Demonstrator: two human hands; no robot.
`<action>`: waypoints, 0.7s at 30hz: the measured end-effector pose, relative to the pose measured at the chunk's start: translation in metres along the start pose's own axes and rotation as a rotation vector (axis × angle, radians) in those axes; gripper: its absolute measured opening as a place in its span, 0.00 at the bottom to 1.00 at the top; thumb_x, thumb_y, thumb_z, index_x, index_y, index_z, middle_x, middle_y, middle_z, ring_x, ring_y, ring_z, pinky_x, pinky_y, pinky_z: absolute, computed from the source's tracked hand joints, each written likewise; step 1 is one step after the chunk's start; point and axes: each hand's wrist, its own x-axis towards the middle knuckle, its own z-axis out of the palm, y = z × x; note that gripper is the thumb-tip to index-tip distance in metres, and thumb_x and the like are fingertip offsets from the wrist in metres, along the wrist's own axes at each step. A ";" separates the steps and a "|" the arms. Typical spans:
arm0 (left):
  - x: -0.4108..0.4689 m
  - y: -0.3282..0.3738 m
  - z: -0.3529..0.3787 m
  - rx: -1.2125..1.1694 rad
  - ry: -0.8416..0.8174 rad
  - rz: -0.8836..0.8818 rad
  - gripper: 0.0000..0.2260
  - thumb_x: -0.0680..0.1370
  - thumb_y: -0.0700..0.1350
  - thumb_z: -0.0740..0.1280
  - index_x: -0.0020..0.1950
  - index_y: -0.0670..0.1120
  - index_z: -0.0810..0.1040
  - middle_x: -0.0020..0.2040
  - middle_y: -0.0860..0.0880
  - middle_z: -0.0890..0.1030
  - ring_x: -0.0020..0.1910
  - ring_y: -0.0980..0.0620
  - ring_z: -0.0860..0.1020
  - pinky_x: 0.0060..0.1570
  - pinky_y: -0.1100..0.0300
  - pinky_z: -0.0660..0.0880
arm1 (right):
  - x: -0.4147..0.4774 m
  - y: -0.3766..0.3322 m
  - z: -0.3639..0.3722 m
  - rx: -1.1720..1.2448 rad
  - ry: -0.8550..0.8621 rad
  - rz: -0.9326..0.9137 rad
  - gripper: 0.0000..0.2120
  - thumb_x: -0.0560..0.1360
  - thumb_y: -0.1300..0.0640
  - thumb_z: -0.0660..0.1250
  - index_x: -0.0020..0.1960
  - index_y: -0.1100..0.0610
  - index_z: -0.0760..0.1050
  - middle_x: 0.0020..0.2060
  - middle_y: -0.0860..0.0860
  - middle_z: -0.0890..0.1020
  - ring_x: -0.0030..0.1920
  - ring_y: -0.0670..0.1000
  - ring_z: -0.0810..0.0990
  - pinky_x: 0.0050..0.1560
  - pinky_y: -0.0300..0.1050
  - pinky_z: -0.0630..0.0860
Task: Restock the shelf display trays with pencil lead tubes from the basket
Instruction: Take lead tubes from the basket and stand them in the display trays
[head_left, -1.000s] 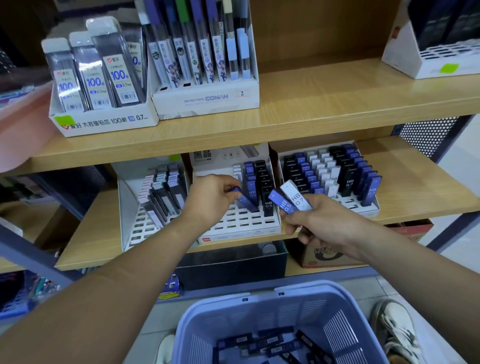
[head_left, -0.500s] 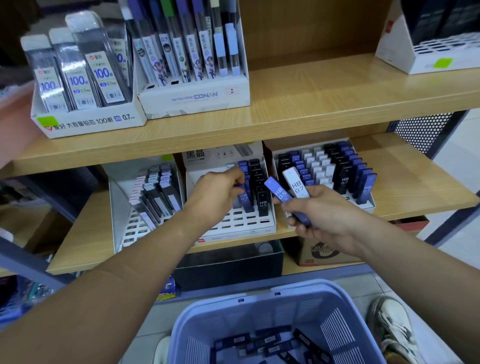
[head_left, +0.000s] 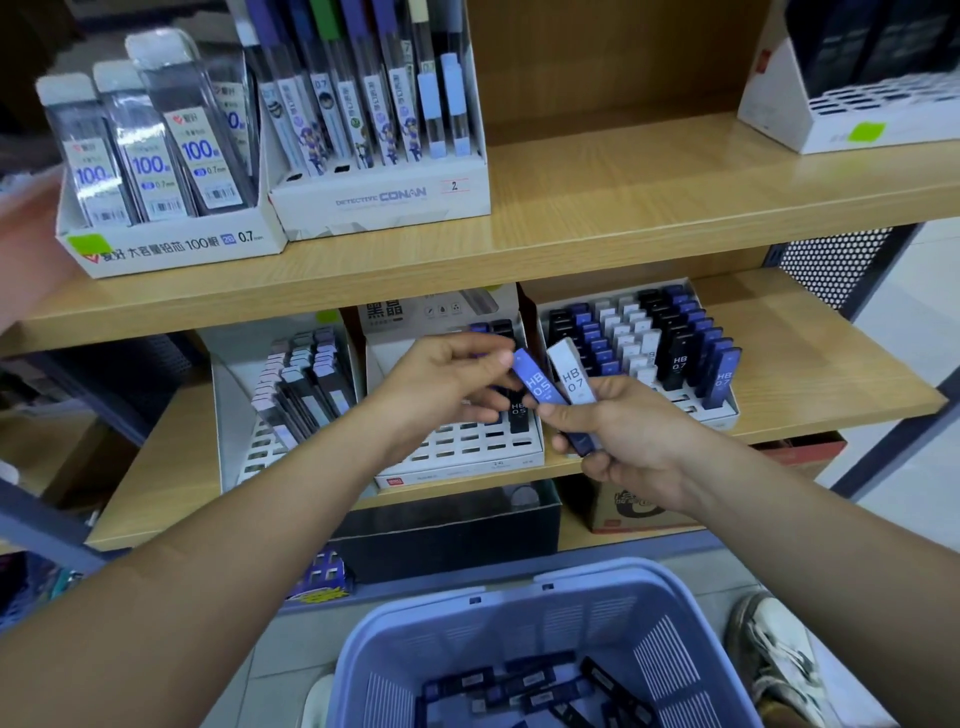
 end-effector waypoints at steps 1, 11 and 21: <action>-0.003 0.000 0.000 -0.011 -0.008 0.000 0.07 0.77 0.41 0.67 0.55 0.45 0.79 0.43 0.44 0.84 0.36 0.53 0.80 0.41 0.61 0.80 | 0.000 0.001 0.002 -0.018 -0.011 0.000 0.07 0.77 0.61 0.68 0.55 0.58 0.80 0.34 0.48 0.79 0.29 0.43 0.76 0.21 0.32 0.61; 0.005 -0.014 -0.041 0.391 0.335 0.134 0.04 0.76 0.38 0.69 0.48 0.46 0.79 0.38 0.43 0.83 0.38 0.48 0.82 0.43 0.53 0.81 | 0.002 0.005 -0.002 -0.426 0.164 -0.037 0.12 0.82 0.50 0.59 0.62 0.54 0.73 0.40 0.54 0.73 0.28 0.47 0.67 0.22 0.36 0.60; 0.004 -0.025 -0.030 0.643 0.269 0.185 0.05 0.76 0.41 0.70 0.47 0.51 0.77 0.38 0.49 0.82 0.41 0.45 0.82 0.43 0.51 0.80 | 0.001 0.003 -0.002 -0.295 0.112 -0.025 0.09 0.82 0.55 0.60 0.57 0.57 0.77 0.35 0.52 0.73 0.27 0.47 0.66 0.24 0.36 0.60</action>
